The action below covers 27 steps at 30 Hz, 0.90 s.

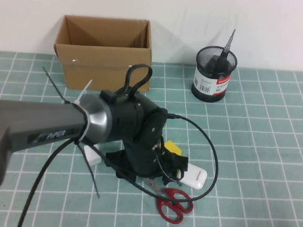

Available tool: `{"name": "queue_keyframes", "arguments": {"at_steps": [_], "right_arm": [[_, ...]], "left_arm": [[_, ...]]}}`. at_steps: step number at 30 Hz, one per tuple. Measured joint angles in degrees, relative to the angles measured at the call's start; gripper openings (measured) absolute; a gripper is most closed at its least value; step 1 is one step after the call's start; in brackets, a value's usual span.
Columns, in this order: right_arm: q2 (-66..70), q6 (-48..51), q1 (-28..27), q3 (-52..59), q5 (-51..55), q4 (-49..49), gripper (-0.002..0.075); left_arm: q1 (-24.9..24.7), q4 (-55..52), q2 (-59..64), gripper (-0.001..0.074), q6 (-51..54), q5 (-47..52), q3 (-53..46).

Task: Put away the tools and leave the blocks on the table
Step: Pick up the scissors from the table

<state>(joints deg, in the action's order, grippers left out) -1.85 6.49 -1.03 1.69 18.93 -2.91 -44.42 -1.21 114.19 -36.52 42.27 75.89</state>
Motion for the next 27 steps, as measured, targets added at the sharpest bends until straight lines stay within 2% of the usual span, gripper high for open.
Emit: {"name": "queue_keyframes", "arguments": {"at_steps": [10,13,21,23,27], "right_arm": [[0.0,0.0,0.0,0.0,0.0,0.0,-0.0007],[0.0,0.0,0.0,0.0,0.0,0.0,-0.0007],[0.0,0.0,0.0,0.0,0.0,0.0,-0.0007],[0.0,0.0,0.0,0.0,0.0,0.0,-0.0007],[0.0,0.0,0.0,0.0,0.0,0.0,-0.0007]], "left_arm": [[-0.2,-0.6,0.9,0.0482,2.0,3.5,1.5],[-0.8,-2.1,1.0,0.0421,3.0,3.8,1.5],[-1.9,-2.2,1.1,0.0191,6.8,4.4,1.6],[-2.0,-2.2,1.1,0.0157,7.4,4.5,1.6],[-2.0,-2.5,1.1,0.0134,9.5,5.4,1.7]]}}
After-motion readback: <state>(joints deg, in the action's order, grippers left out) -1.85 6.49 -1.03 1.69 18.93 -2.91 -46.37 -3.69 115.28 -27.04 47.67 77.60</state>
